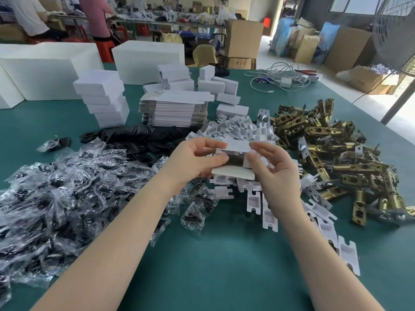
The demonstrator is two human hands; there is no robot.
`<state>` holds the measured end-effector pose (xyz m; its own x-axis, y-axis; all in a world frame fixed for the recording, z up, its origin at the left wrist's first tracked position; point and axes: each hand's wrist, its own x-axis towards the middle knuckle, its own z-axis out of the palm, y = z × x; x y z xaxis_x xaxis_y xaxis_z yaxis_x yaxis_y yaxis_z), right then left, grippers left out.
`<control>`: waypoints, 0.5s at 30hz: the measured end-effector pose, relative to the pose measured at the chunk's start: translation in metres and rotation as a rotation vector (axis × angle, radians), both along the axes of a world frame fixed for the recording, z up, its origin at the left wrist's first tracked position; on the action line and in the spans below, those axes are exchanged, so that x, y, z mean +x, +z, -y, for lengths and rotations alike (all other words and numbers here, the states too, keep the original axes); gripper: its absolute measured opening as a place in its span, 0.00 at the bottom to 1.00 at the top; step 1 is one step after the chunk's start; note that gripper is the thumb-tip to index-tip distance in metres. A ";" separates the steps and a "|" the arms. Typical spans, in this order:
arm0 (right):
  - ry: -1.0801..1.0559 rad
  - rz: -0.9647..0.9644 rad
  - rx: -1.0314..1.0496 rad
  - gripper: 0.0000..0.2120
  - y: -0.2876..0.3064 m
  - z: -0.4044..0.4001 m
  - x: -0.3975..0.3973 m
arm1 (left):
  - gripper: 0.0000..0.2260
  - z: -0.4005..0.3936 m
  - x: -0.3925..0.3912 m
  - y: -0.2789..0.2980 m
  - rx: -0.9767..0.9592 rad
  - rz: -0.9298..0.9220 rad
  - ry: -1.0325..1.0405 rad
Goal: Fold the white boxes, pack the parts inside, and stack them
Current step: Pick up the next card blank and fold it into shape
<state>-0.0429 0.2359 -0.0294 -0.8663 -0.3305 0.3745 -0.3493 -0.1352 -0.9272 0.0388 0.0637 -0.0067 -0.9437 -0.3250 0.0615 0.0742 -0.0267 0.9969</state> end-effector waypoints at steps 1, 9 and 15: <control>0.005 -0.010 -0.007 0.09 0.000 0.000 0.002 | 0.09 0.000 0.000 0.001 0.020 -0.003 0.013; 0.066 -0.271 0.159 0.19 -0.002 0.002 0.010 | 0.09 0.001 -0.003 -0.001 0.095 -0.051 0.089; 0.021 -0.294 0.213 0.07 -0.004 0.002 0.004 | 0.06 -0.003 -0.001 -0.004 0.115 -0.061 0.028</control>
<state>-0.0386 0.2338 -0.0337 -0.7242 -0.4441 0.5275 -0.6043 0.0403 -0.7957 0.0373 0.0670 -0.0102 -0.9299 -0.3591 0.0794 0.1371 -0.1381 0.9809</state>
